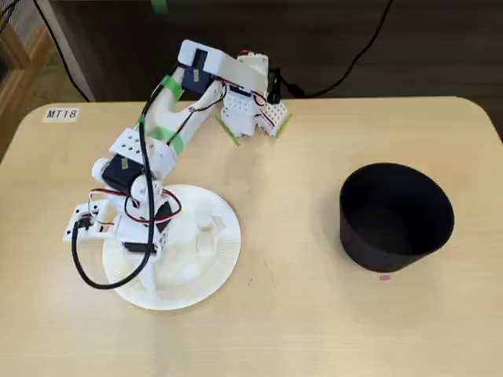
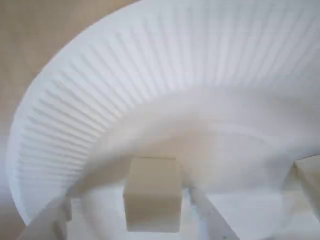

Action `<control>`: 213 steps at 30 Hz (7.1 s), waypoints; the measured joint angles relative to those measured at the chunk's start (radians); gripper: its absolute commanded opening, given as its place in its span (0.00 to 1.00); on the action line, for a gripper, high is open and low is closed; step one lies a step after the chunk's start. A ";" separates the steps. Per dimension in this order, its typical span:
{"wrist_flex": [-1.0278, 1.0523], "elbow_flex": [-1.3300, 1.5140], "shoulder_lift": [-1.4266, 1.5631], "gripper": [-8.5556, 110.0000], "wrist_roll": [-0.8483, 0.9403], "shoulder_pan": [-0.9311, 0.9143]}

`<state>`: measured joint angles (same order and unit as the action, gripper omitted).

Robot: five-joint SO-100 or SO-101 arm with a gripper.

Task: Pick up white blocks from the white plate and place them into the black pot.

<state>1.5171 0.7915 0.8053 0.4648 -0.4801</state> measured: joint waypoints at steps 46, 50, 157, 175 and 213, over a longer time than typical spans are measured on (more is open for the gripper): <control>0.026 0.179 0.916 0.05 -0.313 0.368; -0.218 0.630 1.293 0.05 -0.457 0.709; -0.206 0.762 0.451 0.05 -0.767 -0.186; -0.408 0.753 1.132 0.05 -0.535 0.420; -0.471 1.043 1.149 0.05 -0.190 0.897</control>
<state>1.0462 1.8346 1.9543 0.2746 0.4172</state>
